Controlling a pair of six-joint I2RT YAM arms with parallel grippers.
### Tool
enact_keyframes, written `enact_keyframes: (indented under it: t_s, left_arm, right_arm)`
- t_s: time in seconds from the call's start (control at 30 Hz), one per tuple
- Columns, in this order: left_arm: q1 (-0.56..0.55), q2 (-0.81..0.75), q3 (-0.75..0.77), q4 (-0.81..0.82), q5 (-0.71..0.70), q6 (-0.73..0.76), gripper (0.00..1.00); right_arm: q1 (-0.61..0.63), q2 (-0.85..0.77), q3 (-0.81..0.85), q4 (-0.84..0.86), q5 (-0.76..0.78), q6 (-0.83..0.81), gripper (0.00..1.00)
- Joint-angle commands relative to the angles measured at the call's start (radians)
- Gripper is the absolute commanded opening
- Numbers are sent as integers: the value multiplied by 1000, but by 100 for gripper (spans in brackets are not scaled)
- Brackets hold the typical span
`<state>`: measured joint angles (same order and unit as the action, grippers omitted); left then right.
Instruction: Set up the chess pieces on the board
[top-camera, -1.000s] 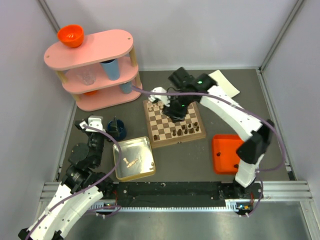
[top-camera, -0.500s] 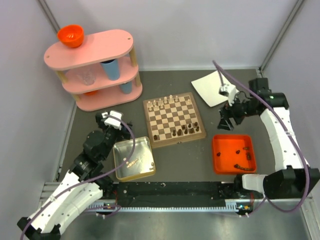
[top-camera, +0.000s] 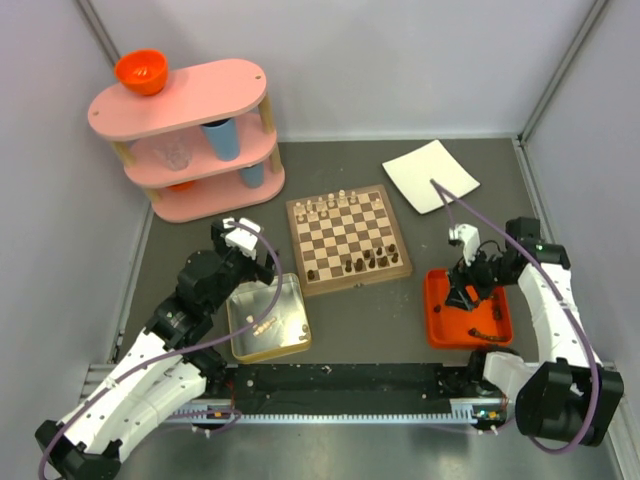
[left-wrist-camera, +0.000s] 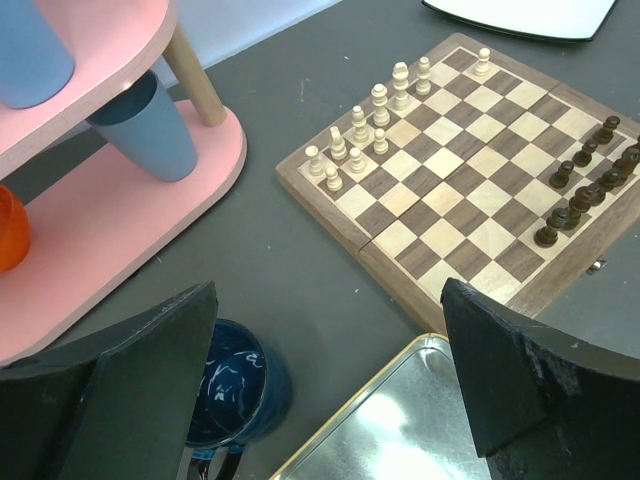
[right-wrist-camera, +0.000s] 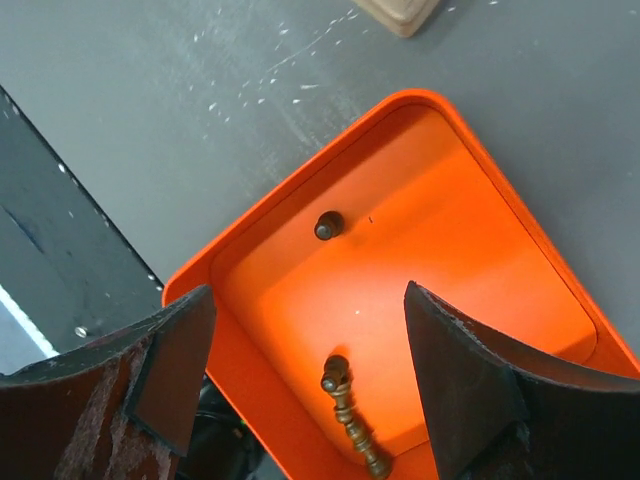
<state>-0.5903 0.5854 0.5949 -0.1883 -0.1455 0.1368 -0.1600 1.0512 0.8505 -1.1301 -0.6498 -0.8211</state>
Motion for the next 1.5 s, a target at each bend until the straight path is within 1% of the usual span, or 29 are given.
enact_keyframes:
  t_s: [0.0, 0.03, 0.07, 0.17, 0.37, 0.6, 0.77, 1.33, 1.47]
  left_arm:
    - [3, -12, 36, 33, 20, -6, 99]
    - [3, -10, 33, 35, 17, -6, 99]
    - [3, -10, 34, 35, 15, -5, 99]
    - [3, -9, 32, 36, 9, -3, 99]
    - [4, -6, 28, 39, -2, 1, 99]
    - [3, 7, 26, 43, -5, 6, 99]
    - [3, 4, 25, 41, -5, 9, 99]
    - [3, 28, 25, 44, -5, 12, 99]
    - [3, 27, 23, 43, -5, 14, 99]
  right_arm:
    - [-6, -62, -88, 75, -83, -289, 75]
    - [-6, -60, -94, 76, -96, -349, 75]
    - [-6, -51, -99, 76, -118, -374, 75]
    - [-4, -24, -99, 72, -146, -427, 75]
    - [-6, 4, -142, 66, -149, -539, 76]
    - [-6, -3, -177, 67, -206, -538, 77]
    - [-6, -5, -191, 87, -211, -526, 76]
    - [-6, -10, -228, 150, -134, -533, 74]
    - [-6, -5, -217, 188, -117, -480, 73]
